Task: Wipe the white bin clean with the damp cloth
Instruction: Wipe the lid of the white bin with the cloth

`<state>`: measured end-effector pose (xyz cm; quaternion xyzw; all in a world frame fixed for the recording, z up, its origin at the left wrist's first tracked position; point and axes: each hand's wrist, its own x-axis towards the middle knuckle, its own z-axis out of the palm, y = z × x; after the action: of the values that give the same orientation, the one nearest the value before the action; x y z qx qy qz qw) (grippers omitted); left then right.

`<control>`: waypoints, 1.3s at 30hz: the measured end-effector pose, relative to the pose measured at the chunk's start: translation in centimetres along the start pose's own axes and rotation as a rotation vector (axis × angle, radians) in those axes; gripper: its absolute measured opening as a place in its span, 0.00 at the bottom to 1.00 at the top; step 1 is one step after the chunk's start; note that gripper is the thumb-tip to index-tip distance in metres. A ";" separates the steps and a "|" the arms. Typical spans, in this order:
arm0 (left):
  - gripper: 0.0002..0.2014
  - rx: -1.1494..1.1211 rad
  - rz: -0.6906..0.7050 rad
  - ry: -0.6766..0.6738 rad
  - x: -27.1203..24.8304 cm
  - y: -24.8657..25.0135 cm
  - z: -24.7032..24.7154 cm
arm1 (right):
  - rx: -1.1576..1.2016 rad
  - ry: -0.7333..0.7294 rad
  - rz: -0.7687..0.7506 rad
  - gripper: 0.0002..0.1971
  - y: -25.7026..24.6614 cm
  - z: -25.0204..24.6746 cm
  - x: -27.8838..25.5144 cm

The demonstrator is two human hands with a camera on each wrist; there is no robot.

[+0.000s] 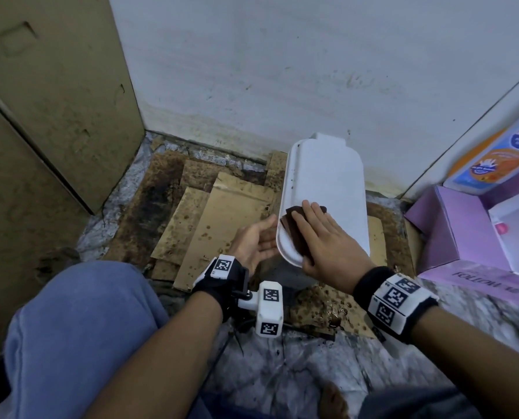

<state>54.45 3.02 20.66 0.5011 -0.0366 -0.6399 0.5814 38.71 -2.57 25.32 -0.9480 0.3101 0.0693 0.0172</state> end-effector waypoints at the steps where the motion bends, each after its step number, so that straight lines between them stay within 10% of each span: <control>1: 0.13 0.002 0.000 0.001 0.0 0.0 0.0 | -0.005 -0.021 -0.005 0.42 0.5 -0.2 -0.3; 17: 0.12 0.043 0.012 -0.040 -0.3 -0.2 -0.7 | 0.056 0.067 0.270 0.36 -3.8 -0.4 3.6; 39: 0.11 -0.048 -0.058 0.039 3.1 1.9 0.6 | 0.014 0.061 0.173 0.20 0.0 -3.5 8.7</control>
<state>55.95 -0.39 20.30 0.5000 0.0045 -0.6474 0.5752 46.03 -7.90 27.53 -0.9193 0.3916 0.0397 0.0086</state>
